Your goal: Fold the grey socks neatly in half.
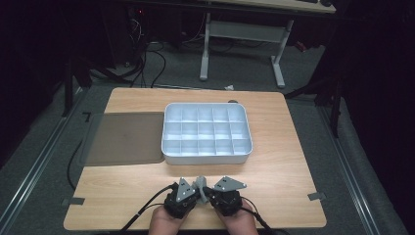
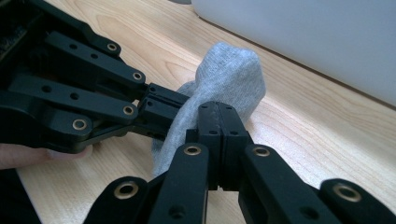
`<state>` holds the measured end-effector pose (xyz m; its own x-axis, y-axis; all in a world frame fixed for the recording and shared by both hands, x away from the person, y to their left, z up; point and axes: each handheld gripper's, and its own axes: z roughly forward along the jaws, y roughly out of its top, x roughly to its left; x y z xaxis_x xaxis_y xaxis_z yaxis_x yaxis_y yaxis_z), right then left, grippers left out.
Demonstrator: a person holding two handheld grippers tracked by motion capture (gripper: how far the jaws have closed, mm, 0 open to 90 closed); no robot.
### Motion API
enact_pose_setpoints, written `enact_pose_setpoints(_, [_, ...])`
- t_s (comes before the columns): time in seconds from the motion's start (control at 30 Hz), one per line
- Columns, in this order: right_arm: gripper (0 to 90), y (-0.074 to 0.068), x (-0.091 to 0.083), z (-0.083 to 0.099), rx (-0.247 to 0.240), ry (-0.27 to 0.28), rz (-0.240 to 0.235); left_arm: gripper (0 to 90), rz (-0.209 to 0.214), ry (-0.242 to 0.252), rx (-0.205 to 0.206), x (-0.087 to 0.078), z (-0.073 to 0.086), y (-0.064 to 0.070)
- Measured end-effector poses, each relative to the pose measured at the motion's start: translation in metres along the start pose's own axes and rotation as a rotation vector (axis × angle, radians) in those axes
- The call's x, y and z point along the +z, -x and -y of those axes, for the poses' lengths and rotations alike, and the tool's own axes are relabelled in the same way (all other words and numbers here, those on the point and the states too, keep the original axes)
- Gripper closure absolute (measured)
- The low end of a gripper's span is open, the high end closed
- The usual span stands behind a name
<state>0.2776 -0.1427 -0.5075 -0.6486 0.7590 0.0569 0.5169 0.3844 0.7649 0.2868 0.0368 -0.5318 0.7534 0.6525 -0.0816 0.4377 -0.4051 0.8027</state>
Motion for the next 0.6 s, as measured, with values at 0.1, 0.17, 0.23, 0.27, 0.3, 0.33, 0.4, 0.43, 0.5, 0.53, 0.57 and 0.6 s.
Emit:
enact_pose_setpoints(0.1, [90.0,0.002,0.0,0.0,0.01,-0.001,-0.004,86.5,-0.001,0.001,0.002,0.0,0.0,0.0])
enact_pose_setpoints(0.17, [90.0,0.003,-0.001,0.001,0.014,-0.003,0.0,86.3,0.0,0.001,0.001,0.0,0.0,0.0])
enact_pose_setpoints(0.23, [89.6,0.004,-0.001,0.002,0.017,-0.003,0.005,86.1,0.005,0.002,-0.002,0.0,0.0,0.0])
enact_pose_setpoints(0.27, [89.1,0.004,-0.001,0.003,0.025,-0.005,0.006,85.9,0.009,0.003,-0.007,0.0,0.0,-0.001])
enact_pose_setpoints(0.3, [88.2,0.004,-0.002,0.003,0.026,-0.008,0.01,85.6,0.011,0.004,-0.01,0.0,0.0,-0.001])
enact_pose_setpoints(0.33, [87.8,0.004,-0.002,0.003,0.025,-0.009,0.015,85.4,0.016,0.007,-0.018,-0.001,0.0,-0.002])
enact_pose_setpoints(0.4, [87.8,0.006,-0.003,0.005,0.039,-0.012,0.024,85.1,0.018,0.008,-0.019,-0.001,0.0,-0.002])
enact_pose_setpoints(0.43, [87.9,0.006,-0.003,0.006,0.049,-0.015,0.032,84.6,0.018,0.009,-0.019,-0.001,0.0,-0.002])
enact_pose_setpoints(0.5, [87.8,0.008,-0.002,0.01,0.052,-0.02,0.038,84.0,0.02,0.012,-0.02,-0.001,0.0,-0.002])
enact_pose_setpoints(0.53, [87.7,0.008,-0.002,0.011,0.052,-0.022,0.04,83.7,0.021,0.017,-0.02,-0.001,0.0,-0.002])
enact_pose_setpoints(0.57, [87.5,0.008,-0.001,0.012,0.059,-0.025,0.042,82.9,0.025,0.022,-0.023,-0.001,0.0,-0.003])
enact_pose_setpoints(0.6, [87.4,0.01,-0.001,0.013,0.063,-0.025,0.042,81.7,0.028,0.025,-0.026,-0.002,0.0,-0.003])
